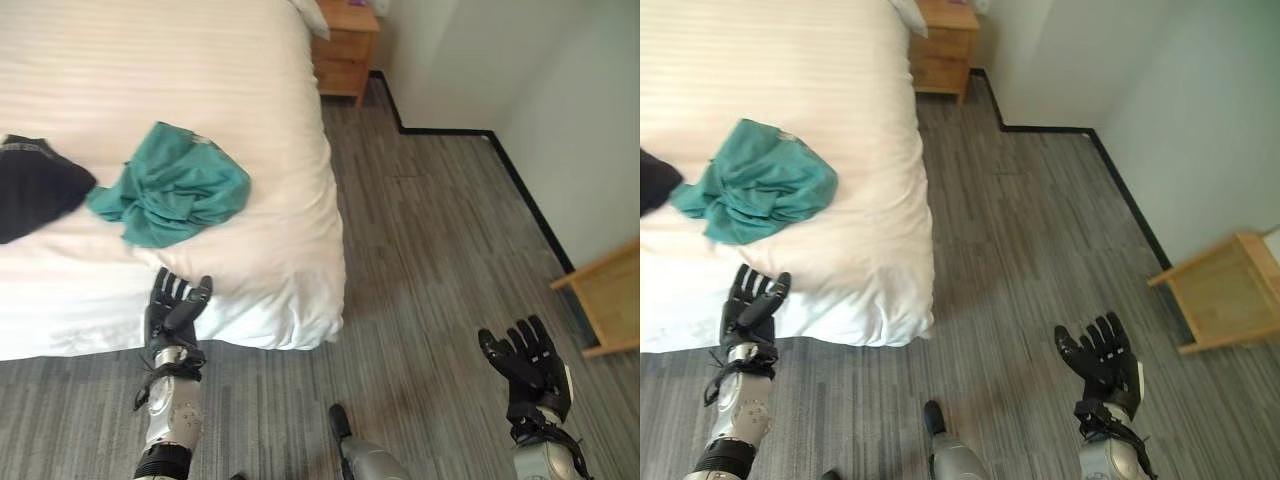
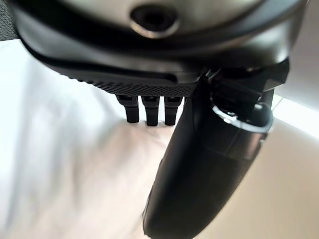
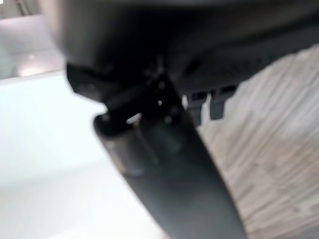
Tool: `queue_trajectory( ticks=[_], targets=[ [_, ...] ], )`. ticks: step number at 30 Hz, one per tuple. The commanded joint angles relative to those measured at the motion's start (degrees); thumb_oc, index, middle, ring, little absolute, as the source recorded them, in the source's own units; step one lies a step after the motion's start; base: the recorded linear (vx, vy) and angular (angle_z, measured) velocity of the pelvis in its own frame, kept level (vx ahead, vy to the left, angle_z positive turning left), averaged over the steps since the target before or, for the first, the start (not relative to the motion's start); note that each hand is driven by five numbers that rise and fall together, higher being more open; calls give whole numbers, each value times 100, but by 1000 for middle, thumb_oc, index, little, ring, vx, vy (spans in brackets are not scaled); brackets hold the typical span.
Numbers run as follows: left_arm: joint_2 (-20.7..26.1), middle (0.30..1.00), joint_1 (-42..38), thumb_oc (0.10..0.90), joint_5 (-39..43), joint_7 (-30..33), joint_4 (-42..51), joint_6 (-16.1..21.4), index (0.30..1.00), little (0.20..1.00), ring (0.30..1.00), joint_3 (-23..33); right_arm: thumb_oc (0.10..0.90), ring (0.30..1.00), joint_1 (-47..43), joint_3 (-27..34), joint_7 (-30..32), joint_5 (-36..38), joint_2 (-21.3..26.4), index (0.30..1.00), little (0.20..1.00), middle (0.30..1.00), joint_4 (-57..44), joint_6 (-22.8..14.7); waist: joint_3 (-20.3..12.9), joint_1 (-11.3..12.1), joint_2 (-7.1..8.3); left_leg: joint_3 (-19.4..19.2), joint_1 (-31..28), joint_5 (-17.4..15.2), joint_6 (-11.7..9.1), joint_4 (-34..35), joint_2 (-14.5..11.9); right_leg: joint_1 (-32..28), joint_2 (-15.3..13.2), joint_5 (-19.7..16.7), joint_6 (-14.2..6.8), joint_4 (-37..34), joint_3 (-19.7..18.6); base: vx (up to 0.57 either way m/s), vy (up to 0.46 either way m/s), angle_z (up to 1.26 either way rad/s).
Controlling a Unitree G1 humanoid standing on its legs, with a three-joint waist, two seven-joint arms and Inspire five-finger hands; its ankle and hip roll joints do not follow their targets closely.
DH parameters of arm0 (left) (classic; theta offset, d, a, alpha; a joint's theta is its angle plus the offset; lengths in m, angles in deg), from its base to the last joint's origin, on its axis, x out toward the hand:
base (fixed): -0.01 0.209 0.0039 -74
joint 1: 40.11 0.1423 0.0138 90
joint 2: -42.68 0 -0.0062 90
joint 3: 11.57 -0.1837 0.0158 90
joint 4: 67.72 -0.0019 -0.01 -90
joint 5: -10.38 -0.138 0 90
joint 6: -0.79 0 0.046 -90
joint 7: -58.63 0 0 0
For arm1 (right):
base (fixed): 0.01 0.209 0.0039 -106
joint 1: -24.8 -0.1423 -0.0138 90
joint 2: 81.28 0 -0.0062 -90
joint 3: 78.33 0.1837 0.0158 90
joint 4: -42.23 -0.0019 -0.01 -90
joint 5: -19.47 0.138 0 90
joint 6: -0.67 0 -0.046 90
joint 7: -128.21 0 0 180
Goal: Pick up bed clothes into laundry basket.
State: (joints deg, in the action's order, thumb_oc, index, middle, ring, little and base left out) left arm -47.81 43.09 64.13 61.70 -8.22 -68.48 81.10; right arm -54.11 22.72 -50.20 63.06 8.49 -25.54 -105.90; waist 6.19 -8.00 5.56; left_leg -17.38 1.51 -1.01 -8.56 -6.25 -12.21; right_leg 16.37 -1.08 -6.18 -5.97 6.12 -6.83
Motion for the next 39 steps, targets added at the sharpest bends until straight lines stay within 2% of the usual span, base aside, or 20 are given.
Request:
queue_trajectory(
  ticks=[1,2,7,10,16,20,21,22,23,24,25,26,28,31,32,33,34,36,38,39],
  targets=[
    [80,900,-684,800,-84,-432,829,315,900,900,900,-390,800,900,-562,469,15,118,676,900,900,900,-907,-661,248,-29,-41,777,495,204,399,-1010,381,-291,502,474,78,80,-255,-5,22,-27],
    [34,900,-660,800,-64,-433,844,274,900,900,900,-389,800,900,-571,427,-13,124,711,900,900,900,-945,-618,239,-2,-29,920,598,157,438,-926,392,-375,399,476,53,12,-308,23,45,-33],
    [96,900,-616,800,-18,-433,820,344,900,900,900,-273,800,900,-432,437,-133,96,879,900,900,900,-976,-535,102,-28,-149,793,485,554,253,470,-220,-529,-16,688,-101,-138,-501,145,188,-4],
    [91,900,-649,800,19,-335,779,462,900,900,900,-210,800,900,-439,586,-30,206,924,900,900,900,-982,-618,173,-106,-336,744,610,1070,59,1041,-588,-589,-228,976,-152,96,-619,148,308,10],
    [123,900,-698,800,337,-348,901,749,900,900,900,80,800,900,-463,817,123,73,1138,900,900,900,-948,-703,94,-114,-440,1097,1060,1353,-238,1125,-1259,-852,-870,1371,-387,425,-1218,219,407,-6],
    [385,900,-870,800,271,-383,879,762,900,900,900,90,800,900,-485,929,185,108,1173,900,900,900,-901,-730,-58,-33,-488,1219,921,1633,-519,1046,-1699,-1108,-1587,1241,-648,124,-1440,276,607,-5],
    [429,900,-874,800,263,-391,825,731,900,900,900,92,800,900,-488,891,170,131,1124,900,900,900,-927,-734,-124,-1,-509,1351,854,1495,-523,972,-1710,-1184,-1775,1156,-712,-42,-1529,358,839,-34],
    [485,900,-860,800,266,-454,816,647,900,900,900,55,800,900,-516,945,94,365,1004,900,900,900,-819,-765,-224,11,-558,1230,868,1137,-566,691,-1729,-1337,-2230,644,-873,-494,-1452,306,730,-27],
    [502,900,-826,800,222,-490,837,609,900,900,900,-58,800,900,-435,1012,117,290,962,900,900,900,-862,-703,-250,-14,-555,1198,783,1061,-535,648,-1605,-1165,-2204,417,-870,-514,-1368,335,942,-16],
    [592,900,-920,800,13,-408,546,522,900,900,900,-388,800,900,-487,1002,176,298,853,900,900,900,-878,-729,-247,-138,-590,1142,968,612,-568,351,-1265,-1111,-2470,-985,-903,-961,-1371,215,731,-9],
    [691,900,-853,800,-135,-461,504,474,900,900,900,-533,800,900,-601,970,179,392,723,900,900,900,-884,-730,-201,-126,-621,1179,1000,478,-549,202,-1175,-845,-2488,-1656,-903,-1004,-1302,168,831,1],
    [823,900,-757,800,-324,-465,530,391,900,900,900,-688,800,900,-627,901,202,530,633,900,900,900,-897,-739,-155,-89,-683,1217,1067,514,-498,135,-1079,-662,-2460,-1985,-903,-976,-1106,46,540,-21],
    [911,900,-527,800,-229,-551,822,295,900,900,900,-675,800,900,-782,637,55,1063,362,900,900,900,-799,-739,-142,-122,-742,1100,995,373,-200,451,-858,-502,-2112,-1705,-793,-472,-1222,63,575,-43],
    [1015,900,-134,800,-499,-672,1196,173,900,900,900,-442,800,900,-610,453,-223,519,554,900,900,900,-979,-452,-76,-18,-696,880,720,365,122,790,-468,-462,-1334,-1149,-675,622,-1156,14,543,-40],
    [1013,900,-125,800,-502,-669,1205,169,900,900,900,-433,800,900,-612,446,-219,514,554,900,900,900,-983,-449,-79,-14,-695,870,723,383,122,799,-471,-435,-1324,-1149,-678,647,-1174,-45,600,-28],
    [929,900,-69,800,-602,-635,1313,174,900,900,900,-347,800,900,-508,380,-259,259,589,900,900,900,-982,-383,-58,-32,-645,786,547,410,308,1010,-155,-301,-523,-347,-569,1087,-1029,-13,584,-8],
    [929,900,-36,800,-870,-583,1482,205,900,900,900,-291,800,900,-426,369,-265,183,533,900,900,900,-966,-400,-65,-13,-617,760,476,404,383,1079,19,-250,-188,90,-531,1166,-912,-11,584,-2],
    [920,900,-21,800,-985,-548,1605,226,900,900,900,-266,800,900,-411,364,-262,159,490,900,900,900,-960,-416,-64,15,-599,724,427,392,430,1125,170,-261,11,344,-486,1122,-833,5,296,-2],
    [976,900,21,800,-1085,-615,2251,367,900,900,900,15,800,900,-424,338,-277,-66,526,900,900,900,-979,-481,-141,68,-512,659,273,184,569,1125,638,-605,389,714,-352,418,-801,60,390,-12],
    [976,900,30,800,-1092,-608,2266,359,900,900,900,24,800,900,-429,332,-276,-67,525,900,900,900,-978,-482,-143,82,-512,640,284,206,563,1125,625,-602,399,669,-349,383,-820,75,248,-40]
  ],
)
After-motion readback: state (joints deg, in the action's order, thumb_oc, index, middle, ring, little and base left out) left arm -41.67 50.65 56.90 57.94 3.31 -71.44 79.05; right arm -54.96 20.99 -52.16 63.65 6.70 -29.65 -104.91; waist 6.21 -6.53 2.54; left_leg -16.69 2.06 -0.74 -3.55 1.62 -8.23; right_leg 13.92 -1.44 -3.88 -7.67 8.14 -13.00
